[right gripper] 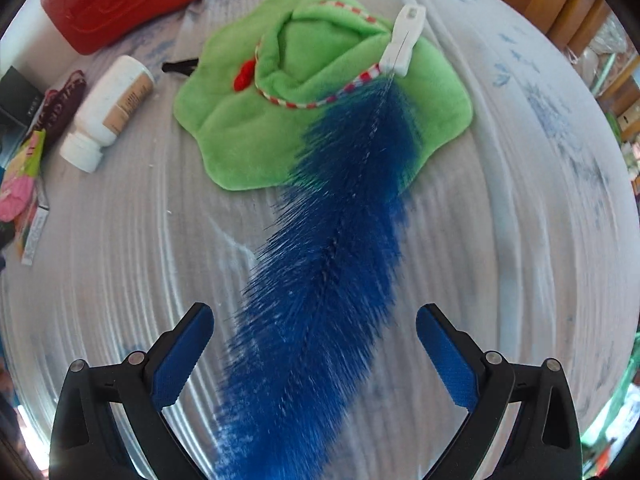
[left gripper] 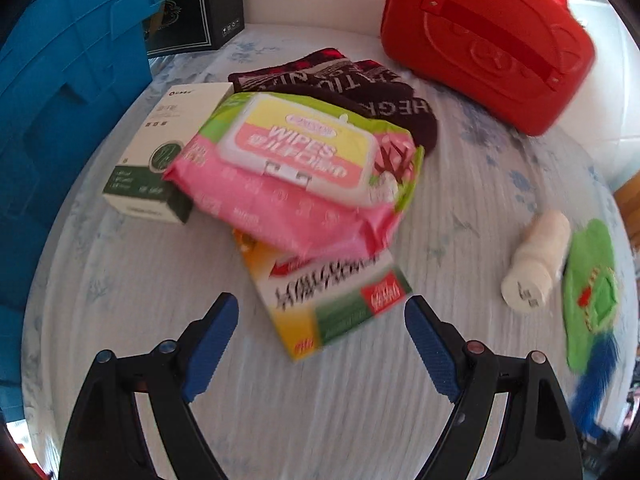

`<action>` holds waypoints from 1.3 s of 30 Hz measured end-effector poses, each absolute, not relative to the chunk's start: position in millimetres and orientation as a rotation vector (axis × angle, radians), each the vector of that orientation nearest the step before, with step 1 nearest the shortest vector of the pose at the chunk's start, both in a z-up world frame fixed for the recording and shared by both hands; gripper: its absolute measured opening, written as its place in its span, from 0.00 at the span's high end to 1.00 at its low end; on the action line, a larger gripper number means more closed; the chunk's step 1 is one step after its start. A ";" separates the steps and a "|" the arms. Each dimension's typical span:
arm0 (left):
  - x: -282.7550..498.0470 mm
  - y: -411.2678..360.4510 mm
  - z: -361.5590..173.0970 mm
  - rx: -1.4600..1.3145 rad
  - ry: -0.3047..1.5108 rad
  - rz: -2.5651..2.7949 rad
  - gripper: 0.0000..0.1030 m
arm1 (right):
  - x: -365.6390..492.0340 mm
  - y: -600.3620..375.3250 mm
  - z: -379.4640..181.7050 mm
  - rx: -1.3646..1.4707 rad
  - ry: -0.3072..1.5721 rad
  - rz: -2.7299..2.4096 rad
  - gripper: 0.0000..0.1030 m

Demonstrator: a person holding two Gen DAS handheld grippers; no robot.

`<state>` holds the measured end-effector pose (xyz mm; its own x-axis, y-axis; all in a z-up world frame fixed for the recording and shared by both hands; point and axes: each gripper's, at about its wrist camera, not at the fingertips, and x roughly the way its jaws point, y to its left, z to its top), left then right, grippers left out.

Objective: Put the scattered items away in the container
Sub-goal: 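Move both grippers back toward the green plush and blue duster, then close the left gripper on the orange-green medicine box while the right gripper moves to the pink wipes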

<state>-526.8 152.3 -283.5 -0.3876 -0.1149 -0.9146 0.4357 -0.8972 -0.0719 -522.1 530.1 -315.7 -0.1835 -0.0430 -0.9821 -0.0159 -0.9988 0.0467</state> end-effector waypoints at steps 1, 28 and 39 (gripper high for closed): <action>-535.1 153.0 -287.6 1.500 0.422 -2.303 0.17 | -522.9 529.5 -318.1 1.998 -0.077 -2.401 0.00; -486.0 172.3 -318.8 1.566 0.312 -2.359 0.11 | -504.6 518.6 -307.1 1.861 -0.023 -2.594 0.19; -377.3 198.1 -314.9 1.607 0.202 -2.488 0.10 | -467.2 507.2 -299.9 1.777 0.071 -2.528 0.65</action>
